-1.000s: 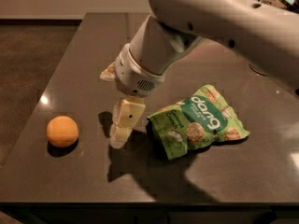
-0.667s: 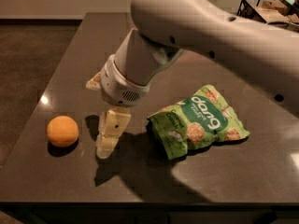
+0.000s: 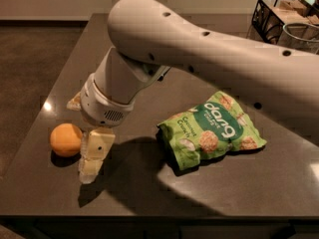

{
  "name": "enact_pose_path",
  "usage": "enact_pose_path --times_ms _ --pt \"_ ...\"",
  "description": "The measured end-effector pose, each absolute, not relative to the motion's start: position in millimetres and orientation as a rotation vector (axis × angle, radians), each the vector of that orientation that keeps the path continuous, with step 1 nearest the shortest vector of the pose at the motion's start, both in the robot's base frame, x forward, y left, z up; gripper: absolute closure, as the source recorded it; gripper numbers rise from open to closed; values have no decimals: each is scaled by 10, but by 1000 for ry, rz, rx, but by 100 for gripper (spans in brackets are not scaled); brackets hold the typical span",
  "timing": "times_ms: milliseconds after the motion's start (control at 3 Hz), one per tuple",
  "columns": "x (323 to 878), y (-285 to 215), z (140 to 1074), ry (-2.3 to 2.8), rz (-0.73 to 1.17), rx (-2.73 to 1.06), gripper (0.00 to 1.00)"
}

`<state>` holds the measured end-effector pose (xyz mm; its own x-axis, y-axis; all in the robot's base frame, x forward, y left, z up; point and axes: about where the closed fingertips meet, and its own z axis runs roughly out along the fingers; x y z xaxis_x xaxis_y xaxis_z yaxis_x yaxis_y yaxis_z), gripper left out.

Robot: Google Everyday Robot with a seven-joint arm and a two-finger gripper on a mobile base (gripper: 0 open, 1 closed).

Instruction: Pick orange

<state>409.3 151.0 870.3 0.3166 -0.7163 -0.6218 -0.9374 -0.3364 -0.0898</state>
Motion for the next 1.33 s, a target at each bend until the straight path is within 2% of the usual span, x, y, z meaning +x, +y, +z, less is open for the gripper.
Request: enact_pose_path --times_ms 667,1000,1333 --pt "4095 1857 8561 1414 732 -2187 0" --pt "4191 1867 8469 1428 721 -2206 18" --pt "4252 1845 8487 1435 722 -2215 42"
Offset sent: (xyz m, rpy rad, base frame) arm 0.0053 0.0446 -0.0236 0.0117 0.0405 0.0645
